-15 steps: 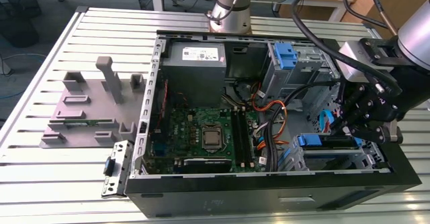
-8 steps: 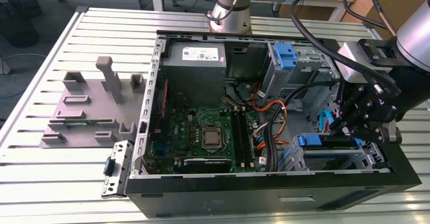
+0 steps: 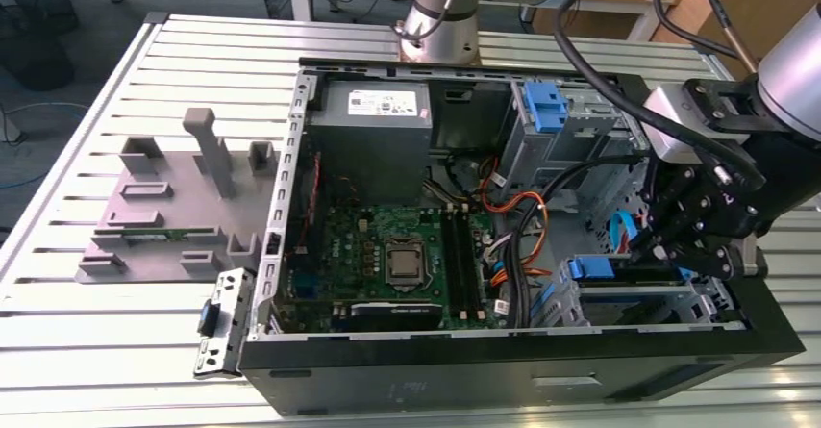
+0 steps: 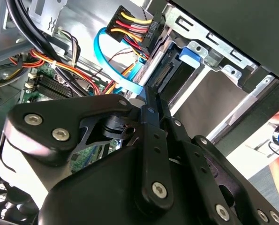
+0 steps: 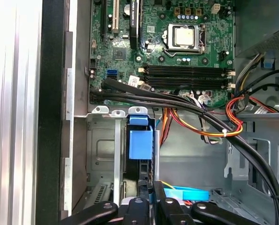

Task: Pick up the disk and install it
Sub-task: 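Insert the first disk wire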

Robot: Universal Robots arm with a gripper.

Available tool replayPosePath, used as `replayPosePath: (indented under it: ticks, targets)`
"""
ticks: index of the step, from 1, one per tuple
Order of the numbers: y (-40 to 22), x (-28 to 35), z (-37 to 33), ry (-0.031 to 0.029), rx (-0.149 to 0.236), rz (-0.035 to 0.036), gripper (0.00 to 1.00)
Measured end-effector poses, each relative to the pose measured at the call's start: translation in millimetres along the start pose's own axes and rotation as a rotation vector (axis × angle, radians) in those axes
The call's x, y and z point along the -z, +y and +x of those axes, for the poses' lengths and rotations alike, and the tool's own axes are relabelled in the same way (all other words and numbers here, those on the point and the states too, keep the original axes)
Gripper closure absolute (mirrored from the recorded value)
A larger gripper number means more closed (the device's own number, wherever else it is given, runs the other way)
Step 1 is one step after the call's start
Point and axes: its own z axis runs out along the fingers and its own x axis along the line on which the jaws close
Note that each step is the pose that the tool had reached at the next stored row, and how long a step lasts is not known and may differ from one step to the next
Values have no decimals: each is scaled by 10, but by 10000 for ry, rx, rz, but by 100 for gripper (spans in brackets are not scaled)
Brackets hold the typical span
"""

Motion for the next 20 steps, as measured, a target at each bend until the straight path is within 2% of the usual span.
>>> replayPosePath:
  ticks: [8, 20]
  targets:
    - [1, -12, 14, 4, 0, 0, 84]
    - [1, -12, 14, -25, 1, 0, 84]
